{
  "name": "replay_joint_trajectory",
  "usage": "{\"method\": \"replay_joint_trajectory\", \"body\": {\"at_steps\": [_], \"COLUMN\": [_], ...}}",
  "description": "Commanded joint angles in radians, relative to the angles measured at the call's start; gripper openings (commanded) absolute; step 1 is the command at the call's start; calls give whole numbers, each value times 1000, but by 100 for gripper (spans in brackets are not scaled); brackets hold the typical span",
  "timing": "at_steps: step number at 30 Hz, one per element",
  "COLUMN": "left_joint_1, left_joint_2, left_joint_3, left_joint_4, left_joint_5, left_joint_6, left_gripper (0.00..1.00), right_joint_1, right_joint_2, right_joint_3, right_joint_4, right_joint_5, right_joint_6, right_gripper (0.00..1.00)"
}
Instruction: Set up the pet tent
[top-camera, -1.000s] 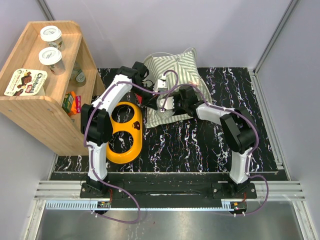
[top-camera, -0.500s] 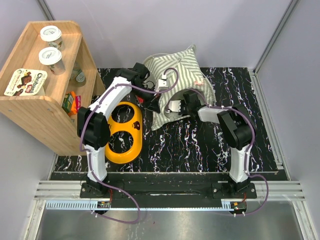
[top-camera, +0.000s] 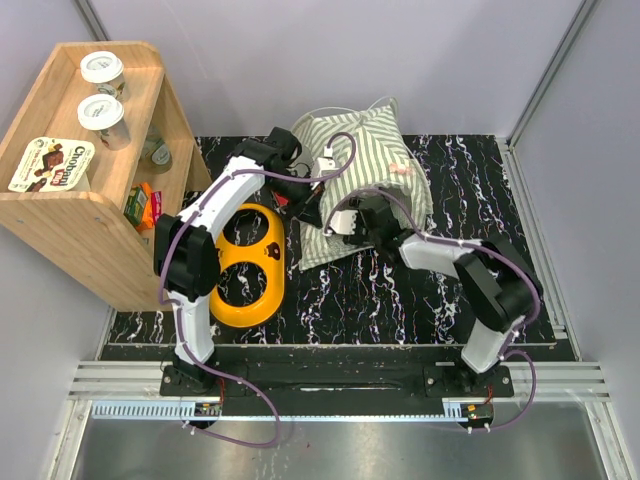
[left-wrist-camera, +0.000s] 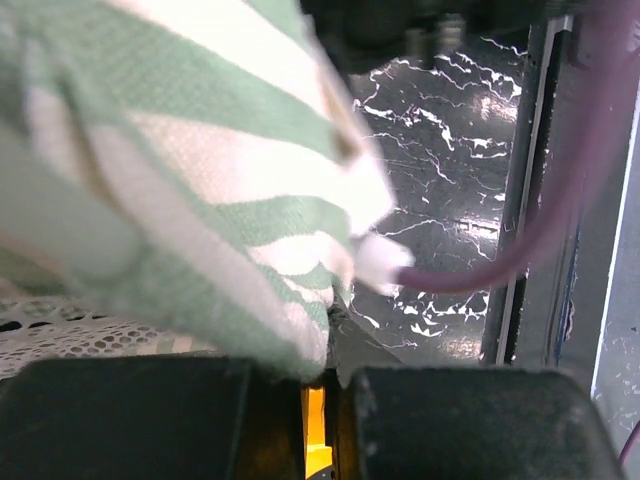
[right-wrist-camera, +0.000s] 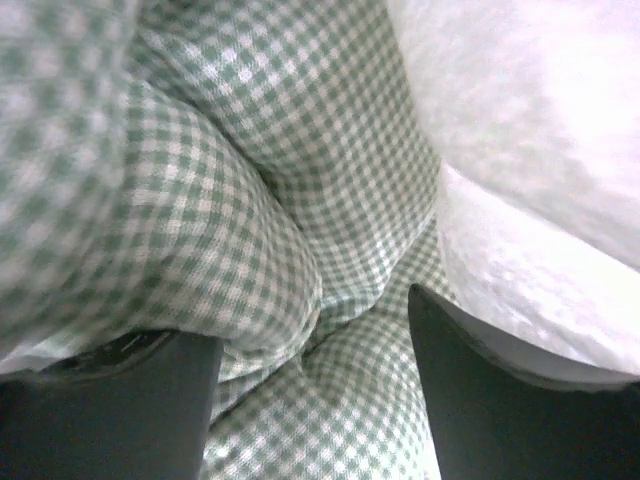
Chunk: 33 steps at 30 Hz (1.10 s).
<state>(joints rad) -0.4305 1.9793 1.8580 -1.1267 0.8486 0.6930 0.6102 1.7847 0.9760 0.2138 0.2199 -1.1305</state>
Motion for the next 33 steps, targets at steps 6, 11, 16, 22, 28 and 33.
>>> {"method": "replay_joint_trajectory", "body": {"at_steps": [6,11,16,22,28,33], "left_joint_1": [-5,-5,-7,-8,-19,-22], "left_joint_2": [-28,-30,-36,-54,-63,-68], "left_joint_3": [-22,-31,-40,-56,-71,-65], "left_joint_4": [134,136,114,110,105,107], "left_joint_5": [-60,-52,-17,0,-2,17], "left_joint_6": [-142,-132,-107,-99,-95,-101], "left_gripper": [0,0,0,0,0,0], "right_joint_1": [103,141,138,71,7,5], "right_joint_2": [-255,-359,-433,-430,-326,-179], "right_joint_3": [-226,-226,-188,-250,-212,-125], "right_joint_4": [266,199,-48,139,191,153], "right_joint_5": [-70,-112,-399,-411,-410,-435], "right_joint_6": [40,110,346,748,943,985], "right_gripper": [82,82,71,42,27,18]}}
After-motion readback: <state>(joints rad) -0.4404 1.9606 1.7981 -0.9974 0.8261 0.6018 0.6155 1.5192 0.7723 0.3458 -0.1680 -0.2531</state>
